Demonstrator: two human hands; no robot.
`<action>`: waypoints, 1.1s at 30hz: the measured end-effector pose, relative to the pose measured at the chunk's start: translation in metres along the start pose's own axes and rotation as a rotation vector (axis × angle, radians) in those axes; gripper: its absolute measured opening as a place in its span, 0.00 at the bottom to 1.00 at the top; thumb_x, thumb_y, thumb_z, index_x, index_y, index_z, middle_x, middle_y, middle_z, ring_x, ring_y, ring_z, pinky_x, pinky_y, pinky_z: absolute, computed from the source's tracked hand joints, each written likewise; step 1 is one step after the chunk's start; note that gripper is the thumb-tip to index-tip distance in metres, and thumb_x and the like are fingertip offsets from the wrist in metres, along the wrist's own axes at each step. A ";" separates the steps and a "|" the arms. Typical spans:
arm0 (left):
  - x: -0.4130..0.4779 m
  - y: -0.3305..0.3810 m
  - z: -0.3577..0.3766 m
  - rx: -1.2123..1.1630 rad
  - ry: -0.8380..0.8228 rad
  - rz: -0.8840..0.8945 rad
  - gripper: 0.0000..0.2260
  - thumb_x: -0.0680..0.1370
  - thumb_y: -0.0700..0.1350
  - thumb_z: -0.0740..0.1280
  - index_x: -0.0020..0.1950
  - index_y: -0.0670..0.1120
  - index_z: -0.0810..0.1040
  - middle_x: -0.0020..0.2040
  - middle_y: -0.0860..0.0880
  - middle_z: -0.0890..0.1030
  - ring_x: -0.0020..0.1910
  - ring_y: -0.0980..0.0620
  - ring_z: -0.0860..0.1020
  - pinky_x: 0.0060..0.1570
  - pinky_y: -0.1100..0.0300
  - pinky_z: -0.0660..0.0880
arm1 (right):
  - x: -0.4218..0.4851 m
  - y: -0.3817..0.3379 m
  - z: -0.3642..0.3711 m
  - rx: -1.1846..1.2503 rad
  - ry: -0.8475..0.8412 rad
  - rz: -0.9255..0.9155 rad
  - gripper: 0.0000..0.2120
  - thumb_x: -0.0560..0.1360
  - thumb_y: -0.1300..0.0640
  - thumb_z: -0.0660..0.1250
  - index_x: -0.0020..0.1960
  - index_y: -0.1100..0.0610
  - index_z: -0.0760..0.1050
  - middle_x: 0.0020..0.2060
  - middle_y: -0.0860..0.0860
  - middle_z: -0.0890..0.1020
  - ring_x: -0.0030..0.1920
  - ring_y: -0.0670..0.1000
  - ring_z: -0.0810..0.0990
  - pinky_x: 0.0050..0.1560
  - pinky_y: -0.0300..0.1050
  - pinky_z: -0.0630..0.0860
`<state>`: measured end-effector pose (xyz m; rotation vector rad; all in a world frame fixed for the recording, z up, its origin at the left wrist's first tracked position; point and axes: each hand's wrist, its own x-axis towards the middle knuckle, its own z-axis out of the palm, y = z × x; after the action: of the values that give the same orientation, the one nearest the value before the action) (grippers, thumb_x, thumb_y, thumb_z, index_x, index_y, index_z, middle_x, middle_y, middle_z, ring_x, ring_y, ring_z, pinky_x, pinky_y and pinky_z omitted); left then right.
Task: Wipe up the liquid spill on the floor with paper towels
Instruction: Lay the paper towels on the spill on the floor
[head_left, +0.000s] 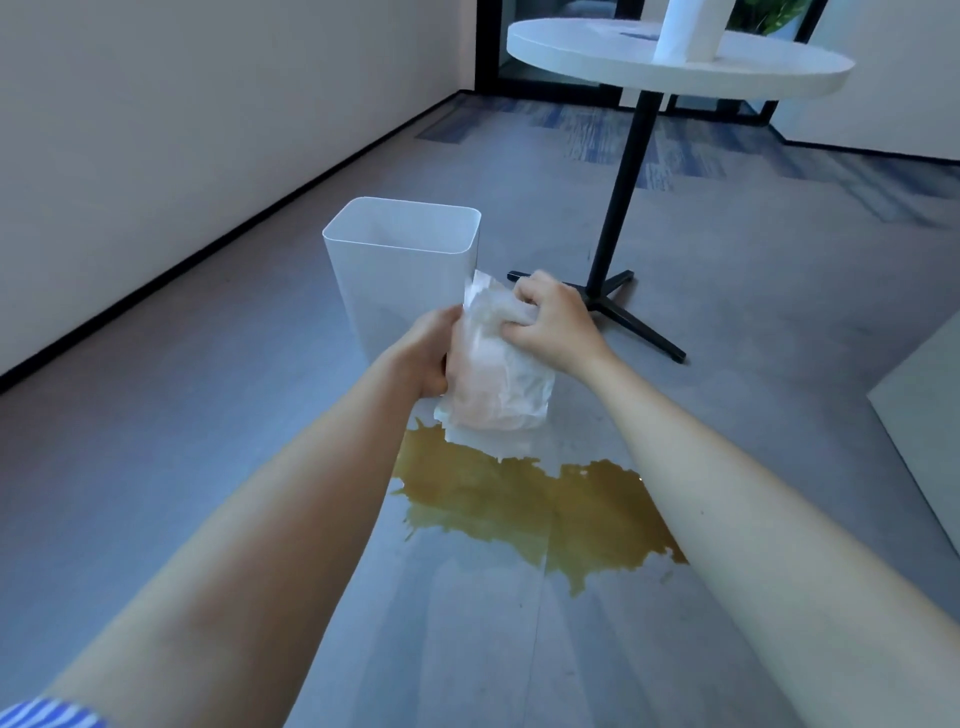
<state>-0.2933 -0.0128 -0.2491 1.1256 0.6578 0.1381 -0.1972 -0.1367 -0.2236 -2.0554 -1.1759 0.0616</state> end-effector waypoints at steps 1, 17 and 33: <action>0.000 -0.001 -0.001 -0.001 0.009 0.005 0.13 0.81 0.51 0.59 0.51 0.45 0.80 0.40 0.47 0.81 0.37 0.48 0.81 0.39 0.58 0.77 | 0.001 -0.002 0.000 0.019 0.021 0.020 0.17 0.68 0.63 0.66 0.31 0.52 0.58 0.31 0.49 0.65 0.33 0.50 0.63 0.31 0.39 0.58; 0.008 -0.003 -0.019 -0.002 -0.085 0.077 0.31 0.72 0.70 0.61 0.63 0.48 0.79 0.59 0.46 0.81 0.58 0.46 0.80 0.60 0.47 0.75 | -0.004 0.006 -0.013 0.254 -0.043 0.306 0.03 0.70 0.64 0.57 0.38 0.64 0.67 0.27 0.49 0.62 0.28 0.49 0.59 0.30 0.41 0.55; 0.003 0.001 -0.009 0.018 0.191 0.359 0.11 0.75 0.34 0.69 0.56 0.40 0.78 0.43 0.48 0.81 0.38 0.53 0.81 0.35 0.61 0.79 | -0.038 0.055 -0.035 -0.472 -0.137 0.677 0.13 0.69 0.66 0.59 0.32 0.56 0.58 0.32 0.51 0.65 0.28 0.51 0.62 0.27 0.39 0.56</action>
<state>-0.2957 -0.0034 -0.2515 1.2506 0.6206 0.5522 -0.1662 -0.2019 -0.2447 -2.8333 -0.5445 0.2745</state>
